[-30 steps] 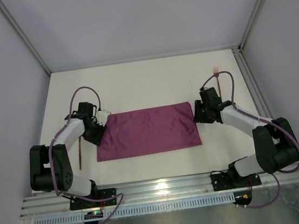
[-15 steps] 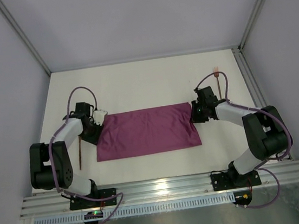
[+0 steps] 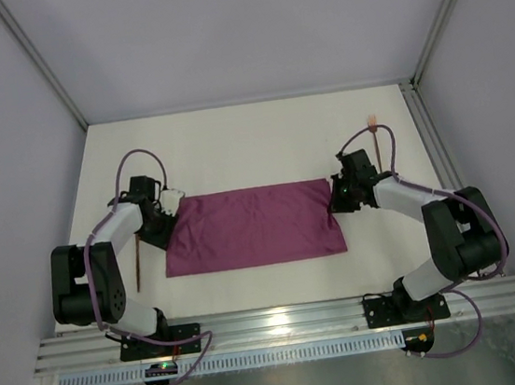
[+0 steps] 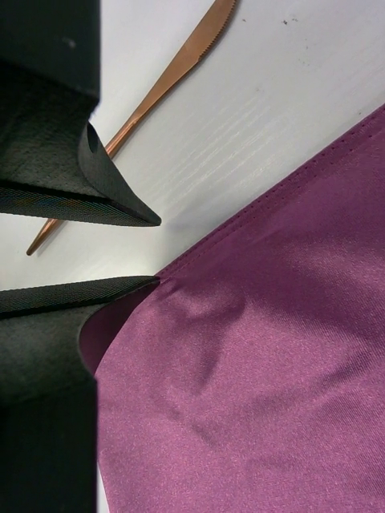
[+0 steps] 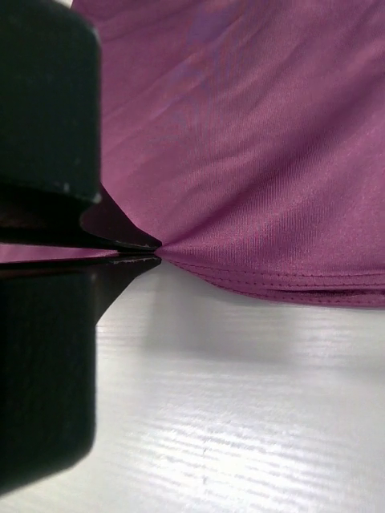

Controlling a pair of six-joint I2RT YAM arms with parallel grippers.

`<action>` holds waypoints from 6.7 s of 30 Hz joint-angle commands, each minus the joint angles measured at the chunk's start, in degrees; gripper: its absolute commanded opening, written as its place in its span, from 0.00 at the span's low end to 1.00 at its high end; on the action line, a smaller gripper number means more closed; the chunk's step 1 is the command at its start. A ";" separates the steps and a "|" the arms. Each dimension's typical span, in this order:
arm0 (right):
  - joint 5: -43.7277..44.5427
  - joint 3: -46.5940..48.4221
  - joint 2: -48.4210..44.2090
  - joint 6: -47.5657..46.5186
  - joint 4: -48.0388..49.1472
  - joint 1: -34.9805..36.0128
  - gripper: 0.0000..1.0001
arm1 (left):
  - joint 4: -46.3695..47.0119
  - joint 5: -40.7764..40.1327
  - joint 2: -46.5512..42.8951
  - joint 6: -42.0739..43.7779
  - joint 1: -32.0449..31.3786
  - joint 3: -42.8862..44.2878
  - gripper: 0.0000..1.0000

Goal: Fold the napkin into a case and place the utensils inside
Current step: Pick up the rectangle-folded napkin from the center of the board, then fold the rectangle-folded napkin at the center of the board, then smooth out the square-folded napkin at the center of the board.

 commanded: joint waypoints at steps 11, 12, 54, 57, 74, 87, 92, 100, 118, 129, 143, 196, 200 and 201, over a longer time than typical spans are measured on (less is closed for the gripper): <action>6.95 3.37 -10.29 -3.78 -12.66 -8.72 0.04 | -4.17 4.69 -2.11 -0.70 -1.34 4.00 0.37; 6.95 3.81 -10.55 -3.95 -13.11 -9.07 0.04 | -4.08 4.86 -1.40 -1.14 -2.47 4.27 0.37; 3.87 41.87 24.77 17.93 -0.28 35.93 0.04 | -1.36 11.72 9.15 -3.87 -9.69 6.55 0.29; 3.00 44.07 26.18 18.63 0.07 36.72 0.04 | -1.36 12.07 9.33 -3.87 -9.61 6.55 0.27; 4.13 43.72 26.88 24.87 6.49 38.30 0.04 | -1.53 14.44 9.50 -3.52 -7.58 6.47 0.11; 5.55 43.54 31.98 27.33 8.86 39.27 0.04 | -1.53 15.23 8.71 -3.25 -6.44 6.29 0.11; 5.54 43.10 33.12 27.95 10.00 39.27 0.04 | -1.62 15.32 8.54 -3.16 -6.18 6.38 0.12; 5.28 43.63 34.35 28.91 11.76 39.36 0.04 | -1.80 15.67 8.36 -3.25 -5.74 6.47 0.14; 7.65 46.53 25.14 18.65 2.19 40.50 0.59 | -4.52 15.58 5.90 -1.49 -2.05 8.75 0.24; 12.23 38.36 22.13 14.85 -3.36 38.13 0.63 | -7.42 14.97 1.94 -0.97 -0.38 10.16 0.29; 7.12 40.82 30.75 13.36 0.25 36.19 0.49 | -6.28 15.41 2.64 -1.31 2.35 9.98 0.30; 8.44 36.25 23.20 5.54 4.73 39.18 0.10 | 0.92 22.44 23.13 -12.48 2.35 28.44 0.00; 8.27 36.25 22.75 4.58 4.99 39.36 0.10 | 3.56 22.18 20.40 -13.01 2.35 27.21 0.00; 8.35 36.34 22.67 4.31 5.00 39.53 0.09 | 4.43 22.09 19.88 -13.09 2.35 27.12 0.00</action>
